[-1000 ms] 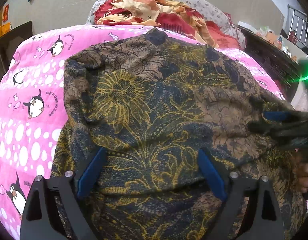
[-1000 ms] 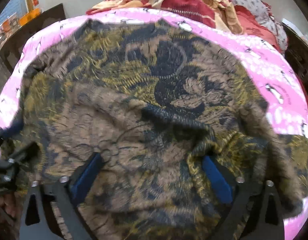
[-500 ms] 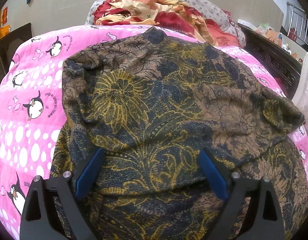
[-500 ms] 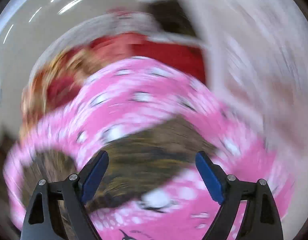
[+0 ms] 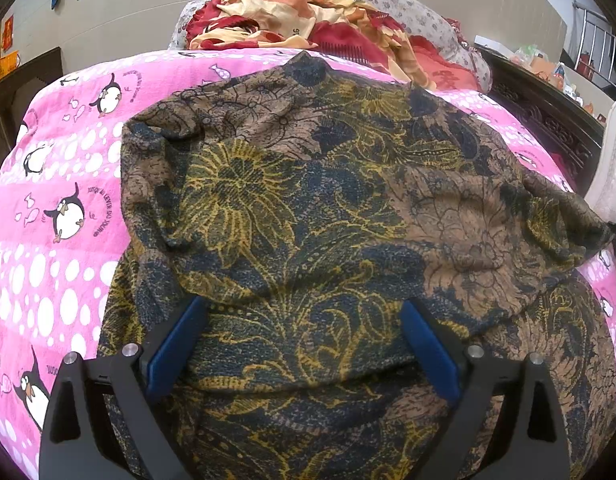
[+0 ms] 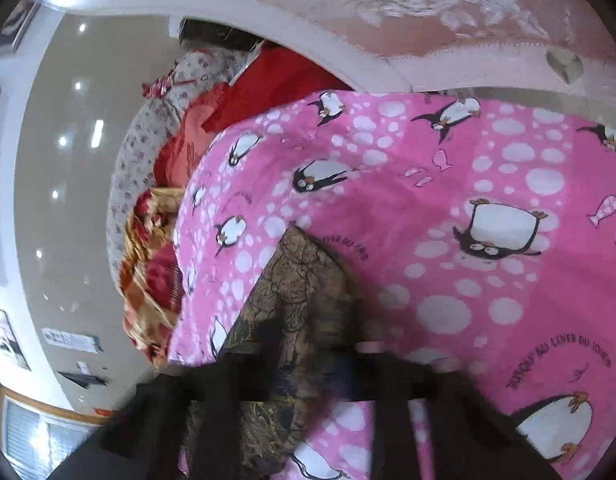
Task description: Fold small clothes
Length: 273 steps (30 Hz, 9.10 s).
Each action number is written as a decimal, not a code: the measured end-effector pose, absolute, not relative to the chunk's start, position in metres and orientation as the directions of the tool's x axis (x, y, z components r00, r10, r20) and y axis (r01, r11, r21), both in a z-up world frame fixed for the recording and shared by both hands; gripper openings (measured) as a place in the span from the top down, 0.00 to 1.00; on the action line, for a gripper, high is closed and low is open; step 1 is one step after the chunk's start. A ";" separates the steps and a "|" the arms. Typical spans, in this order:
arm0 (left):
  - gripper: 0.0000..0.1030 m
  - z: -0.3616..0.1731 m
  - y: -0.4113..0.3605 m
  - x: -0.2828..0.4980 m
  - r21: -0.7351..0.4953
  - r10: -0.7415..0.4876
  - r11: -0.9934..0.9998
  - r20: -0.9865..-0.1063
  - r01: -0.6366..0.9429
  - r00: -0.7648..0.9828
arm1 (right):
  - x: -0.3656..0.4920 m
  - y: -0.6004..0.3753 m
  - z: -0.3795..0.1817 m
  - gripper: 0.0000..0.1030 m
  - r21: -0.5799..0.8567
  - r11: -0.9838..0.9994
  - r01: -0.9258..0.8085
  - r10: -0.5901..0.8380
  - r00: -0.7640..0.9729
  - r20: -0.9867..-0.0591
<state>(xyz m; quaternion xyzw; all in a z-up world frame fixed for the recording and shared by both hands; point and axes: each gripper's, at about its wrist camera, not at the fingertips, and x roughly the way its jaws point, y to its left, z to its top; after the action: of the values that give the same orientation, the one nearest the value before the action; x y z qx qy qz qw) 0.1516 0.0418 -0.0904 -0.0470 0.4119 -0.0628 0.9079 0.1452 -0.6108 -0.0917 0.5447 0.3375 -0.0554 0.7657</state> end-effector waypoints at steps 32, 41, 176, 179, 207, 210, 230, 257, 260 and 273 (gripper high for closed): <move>0.06 -0.010 0.114 0.147 -0.336 -0.244 0.942 -0.682 0.002 0.690 | 0.208 -0.103 -0.087 0.92 0.547 0.795 -0.262 0.607 0.357 -0.710; 0.06 -0.060 0.063 0.198 -0.470 -0.466 0.871 -0.699 0.142 0.543 | 0.146 -0.168 -0.060 0.37 0.493 0.799 -0.344 0.601 0.439 -0.668; 0.00 -0.091 0.024 0.193 -0.059 -0.058 0.998 -0.776 0.019 0.628 | 0.079 -0.173 0.044 0.00 0.864 0.340 -0.371 0.879 0.451 -0.153; 0.00 -0.091 0.024 0.193 -0.059 -0.058 0.998 -0.776 0.019 0.629 | 0.079 -0.179 0.037 0.00 0.893 0.313 -0.324 0.875 0.463 -0.139; 0.00 -0.091 0.024 0.192 -0.058 -0.056 0.998 -0.776 0.017 0.629 | 0.078 -0.191 0.019 0.00 0.949 0.255 -0.184 0.900 0.404 -0.164; 0.00 -0.091 0.024 0.192 -0.058 -0.056 0.998 -0.776 0.017 0.629 | 0.075 -0.197 0.015 0.00 0.950 0.259 -0.173 0.881 0.446 -0.159; 0.00 -0.091 0.024 0.192 -0.059 -0.055 0.998 -0.775 0.015 0.629 | 0.110 -0.194 -0.015 0.00 0.605 0.760 -0.236 0.636 0.461 -0.619; 0.00 -0.088 0.023 0.188 -0.068 -0.064 0.998 -0.800 0.016 0.597 | 0.100 -0.176 -0.092 0.00 0.069 0.946 -0.317 0.243 0.551 -0.799; 0.00 -0.078 0.030 0.169 -0.066 -0.080 0.997 -0.817 0.046 0.571 | 0.100 -0.177 -0.088 0.00 0.067 0.943 -0.327 0.241 0.528 -0.814; 0.00 -0.086 0.053 0.154 -0.035 0.010 0.997 -0.838 -0.071 0.546 | 0.187 -0.194 -0.094 0.00 0.040 0.951 -0.307 0.202 0.516 -0.833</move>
<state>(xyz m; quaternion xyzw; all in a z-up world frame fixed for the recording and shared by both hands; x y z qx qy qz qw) 0.1538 0.0533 -0.0856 -0.0322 0.4758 0.0231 0.8787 0.1873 -0.1940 -0.0945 -0.0560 0.4698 0.1465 0.8687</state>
